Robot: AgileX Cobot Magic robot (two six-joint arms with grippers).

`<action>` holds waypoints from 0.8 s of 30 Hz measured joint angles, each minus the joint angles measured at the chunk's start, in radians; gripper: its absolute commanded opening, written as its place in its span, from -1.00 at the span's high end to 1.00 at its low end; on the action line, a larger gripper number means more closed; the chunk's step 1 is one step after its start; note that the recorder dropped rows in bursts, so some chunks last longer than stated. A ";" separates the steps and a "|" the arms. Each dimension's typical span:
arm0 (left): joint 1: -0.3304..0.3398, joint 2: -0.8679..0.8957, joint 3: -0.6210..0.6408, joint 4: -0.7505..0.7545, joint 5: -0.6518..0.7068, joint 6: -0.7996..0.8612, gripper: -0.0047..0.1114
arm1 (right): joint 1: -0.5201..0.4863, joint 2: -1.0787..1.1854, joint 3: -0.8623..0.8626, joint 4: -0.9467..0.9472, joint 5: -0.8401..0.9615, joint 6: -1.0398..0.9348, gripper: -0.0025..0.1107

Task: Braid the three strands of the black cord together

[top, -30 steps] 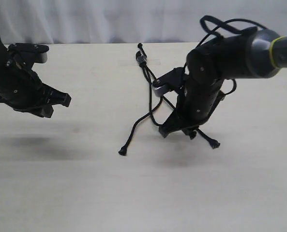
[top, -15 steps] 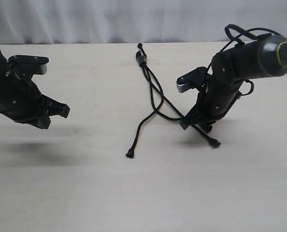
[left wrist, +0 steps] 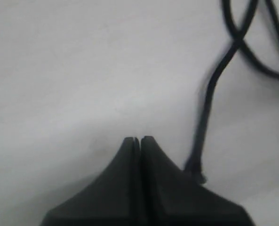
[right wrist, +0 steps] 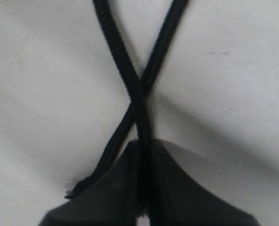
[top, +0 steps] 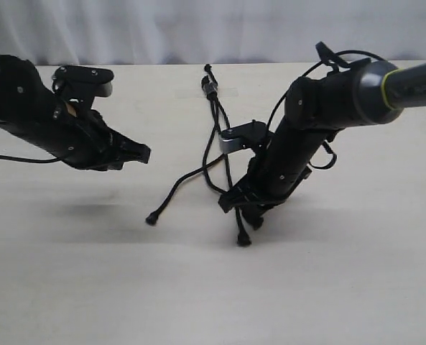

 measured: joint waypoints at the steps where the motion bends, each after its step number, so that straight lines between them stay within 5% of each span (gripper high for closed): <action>1: -0.013 0.009 0.000 0.000 -0.025 -0.010 0.92 | 0.012 0.000 0.000 0.011 0.002 0.000 0.88; 9: -0.038 0.168 0.000 -0.046 -0.168 -0.062 0.92 | 0.045 0.004 0.002 0.070 0.004 -0.002 0.88; 24: -0.134 0.239 0.000 -0.161 -0.139 -0.080 0.92 | 0.045 0.004 0.002 0.073 0.002 -0.002 0.88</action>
